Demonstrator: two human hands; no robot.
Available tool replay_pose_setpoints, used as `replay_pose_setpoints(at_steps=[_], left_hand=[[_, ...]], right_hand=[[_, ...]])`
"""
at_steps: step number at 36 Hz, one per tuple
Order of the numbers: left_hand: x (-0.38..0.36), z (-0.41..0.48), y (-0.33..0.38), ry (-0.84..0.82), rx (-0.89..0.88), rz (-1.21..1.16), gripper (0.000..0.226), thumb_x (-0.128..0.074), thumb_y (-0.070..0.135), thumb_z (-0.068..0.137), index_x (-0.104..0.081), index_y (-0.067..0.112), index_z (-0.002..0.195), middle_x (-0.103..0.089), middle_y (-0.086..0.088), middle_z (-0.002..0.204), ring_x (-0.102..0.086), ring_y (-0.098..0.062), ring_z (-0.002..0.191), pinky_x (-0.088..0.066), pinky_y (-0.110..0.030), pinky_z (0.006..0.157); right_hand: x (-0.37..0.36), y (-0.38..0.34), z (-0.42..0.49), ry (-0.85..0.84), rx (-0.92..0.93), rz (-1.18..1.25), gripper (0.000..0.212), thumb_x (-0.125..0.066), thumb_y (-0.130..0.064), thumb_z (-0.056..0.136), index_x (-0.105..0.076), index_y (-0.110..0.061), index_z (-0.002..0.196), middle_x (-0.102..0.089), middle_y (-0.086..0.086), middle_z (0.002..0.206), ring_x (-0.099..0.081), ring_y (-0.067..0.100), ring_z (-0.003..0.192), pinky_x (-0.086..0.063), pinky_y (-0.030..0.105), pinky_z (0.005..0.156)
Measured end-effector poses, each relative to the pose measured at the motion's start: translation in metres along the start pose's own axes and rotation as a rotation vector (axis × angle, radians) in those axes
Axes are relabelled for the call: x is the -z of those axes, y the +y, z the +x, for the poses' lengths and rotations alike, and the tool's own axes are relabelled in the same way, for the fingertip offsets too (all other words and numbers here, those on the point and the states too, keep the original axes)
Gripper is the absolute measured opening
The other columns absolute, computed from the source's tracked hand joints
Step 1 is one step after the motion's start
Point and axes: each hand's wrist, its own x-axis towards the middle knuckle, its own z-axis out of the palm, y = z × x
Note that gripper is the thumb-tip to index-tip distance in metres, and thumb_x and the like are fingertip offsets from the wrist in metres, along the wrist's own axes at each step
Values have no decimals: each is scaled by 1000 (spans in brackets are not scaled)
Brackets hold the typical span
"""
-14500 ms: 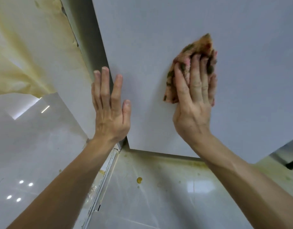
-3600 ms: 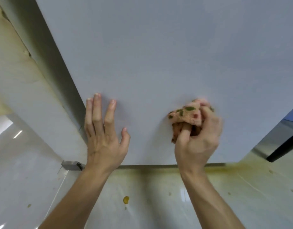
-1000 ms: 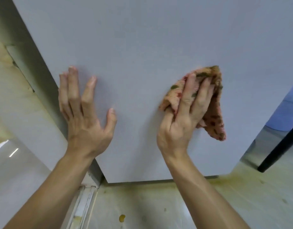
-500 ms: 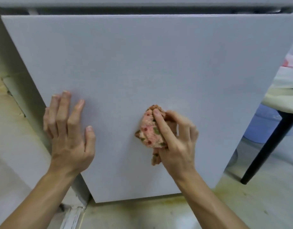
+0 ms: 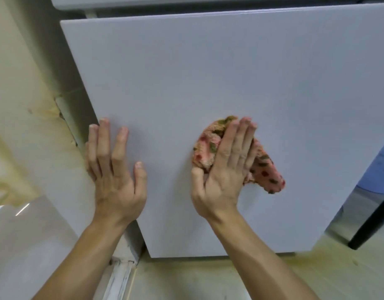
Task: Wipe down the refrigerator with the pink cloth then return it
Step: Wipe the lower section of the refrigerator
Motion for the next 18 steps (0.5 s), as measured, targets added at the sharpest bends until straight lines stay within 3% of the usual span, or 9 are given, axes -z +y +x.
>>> replay_pose_setpoints(at_steps=[5, 8, 10, 13, 16, 18], left_hand=[[10, 1, -8, 4, 29, -6, 74, -51, -2, 89, -26, 2, 158, -15, -24, 169, -6, -36, 160, -9, -52, 130], [14, 0, -8, -35, 63, -24, 82, -51, -7, 82, -26, 1, 160, -14, -20, 171, -6, -34, 162, -7, -47, 131], [15, -2, -8, -81, 68, -18, 81, -54, -3, 85, -26, 2, 161, -14, -19, 172, -6, -33, 162, -8, -47, 131], [13, -2, -7, -114, 59, -19, 80, -59, 11, 90, -25, 3, 162, -11, -19, 173, -5, -33, 162, -9, -50, 131], [8, 1, -4, -103, 48, -20, 80, -59, 19, 92, -25, 2, 162, -10, -18, 172, -2, -31, 162, -9, -51, 131], [4, 3, -2, -97, 12, -12, 79, -58, 20, 92, -24, 8, 162, -10, -18, 171, 2, -29, 162, -10, -53, 131]], right_hand=[[-39, -34, -41, -308, 439, -39, 68, -55, -24, 103, -26, -15, 164, -10, 3, 172, -6, 18, 162, -1, 42, 132], [-44, -27, -45, -393, 464, 68, 65, -62, 0, 99, -38, -11, 159, -22, 2, 170, -14, 17, 161, -5, 38, 132], [-35, -16, -38, -382, 476, 88, 64, -53, 14, 97, -44, -9, 156, -29, 4, 168, -20, 19, 160, -12, 39, 132], [-10, 6, -24, -276, 469, -9, 60, -43, 11, 99, -47, -13, 154, -33, 6, 166, -25, 22, 159, -20, 42, 129], [16, 32, -11, -104, 330, -69, 55, -37, 2, 103, -42, -14, 155, -32, 8, 166, -19, 21, 160, -13, 46, 129], [34, 49, -2, 3, 173, -56, 68, -45, 10, 93, -37, -11, 157, -28, 11, 167, -14, 23, 161, -8, 49, 130]])
